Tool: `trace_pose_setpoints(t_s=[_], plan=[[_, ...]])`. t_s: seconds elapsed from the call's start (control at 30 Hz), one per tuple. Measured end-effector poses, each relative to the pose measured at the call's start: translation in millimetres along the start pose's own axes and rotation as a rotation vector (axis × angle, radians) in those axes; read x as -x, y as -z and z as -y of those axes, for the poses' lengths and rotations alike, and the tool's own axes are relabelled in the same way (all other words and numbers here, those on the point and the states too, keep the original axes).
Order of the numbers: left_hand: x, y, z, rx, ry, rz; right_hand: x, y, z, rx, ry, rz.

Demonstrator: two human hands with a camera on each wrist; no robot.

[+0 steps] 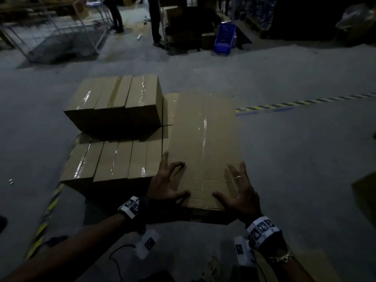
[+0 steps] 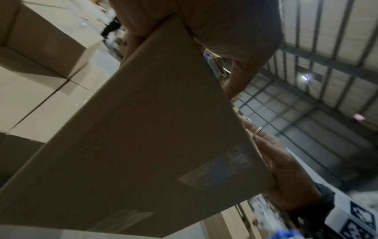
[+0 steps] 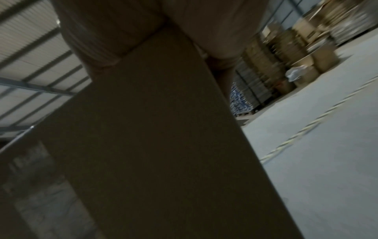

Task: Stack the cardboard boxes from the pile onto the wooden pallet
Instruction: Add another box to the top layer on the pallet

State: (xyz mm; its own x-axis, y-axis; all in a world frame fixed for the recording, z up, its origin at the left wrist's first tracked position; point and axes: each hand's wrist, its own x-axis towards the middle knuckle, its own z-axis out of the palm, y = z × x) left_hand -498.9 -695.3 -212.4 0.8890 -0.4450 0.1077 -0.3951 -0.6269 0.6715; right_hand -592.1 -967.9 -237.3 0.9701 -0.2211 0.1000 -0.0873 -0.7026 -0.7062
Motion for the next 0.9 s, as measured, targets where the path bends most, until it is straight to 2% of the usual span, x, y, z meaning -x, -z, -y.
trace_pose_setpoints(t_s=[0.2,0.4,0.67,0.9], plan=[[-54.3,-1.2,1.1,-0.007,0.089,-0.017,-75.6,7.1,-12.8,-0.013,0.051,0.074],[-114.4,2.6,29.0,-0.005,0.113,-0.057,-158.1,-4.1,-19.4,0.004,0.093,0.109],[-214.4,23.9,97.4,0.047,0.144,-0.125,-289.5,-47.3,-7.4,0.031,0.147,0.148],[-317.5,63.2,162.2,0.1,0.213,-0.077,-409.8,-88.7,15.3,0.033,0.13,0.194]])
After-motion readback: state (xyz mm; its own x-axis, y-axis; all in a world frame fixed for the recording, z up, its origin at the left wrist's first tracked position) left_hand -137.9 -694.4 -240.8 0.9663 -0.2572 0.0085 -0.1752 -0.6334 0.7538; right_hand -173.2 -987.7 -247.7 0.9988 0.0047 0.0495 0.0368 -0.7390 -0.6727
